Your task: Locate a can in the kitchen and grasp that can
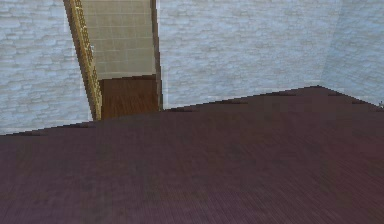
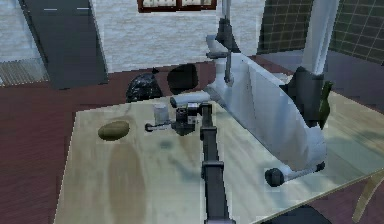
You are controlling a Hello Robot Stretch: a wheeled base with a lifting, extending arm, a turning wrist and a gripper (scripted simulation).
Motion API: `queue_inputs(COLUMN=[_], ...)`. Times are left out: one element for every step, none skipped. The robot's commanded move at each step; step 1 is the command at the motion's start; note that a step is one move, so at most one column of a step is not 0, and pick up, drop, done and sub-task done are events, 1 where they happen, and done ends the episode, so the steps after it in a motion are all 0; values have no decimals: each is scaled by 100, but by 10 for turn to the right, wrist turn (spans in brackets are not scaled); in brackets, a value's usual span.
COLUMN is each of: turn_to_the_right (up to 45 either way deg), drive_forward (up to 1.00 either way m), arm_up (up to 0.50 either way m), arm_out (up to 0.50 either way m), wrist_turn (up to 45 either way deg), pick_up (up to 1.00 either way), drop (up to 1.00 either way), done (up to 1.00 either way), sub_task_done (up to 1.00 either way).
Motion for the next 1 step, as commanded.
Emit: queue_inputs(turn_to_the_right=[0], drive_forward=[0], arm_up=[0], arm_out=[0], wrist_turn=[0], pick_up=[0], drop=[0], done=[100], sub_task_done=[0])
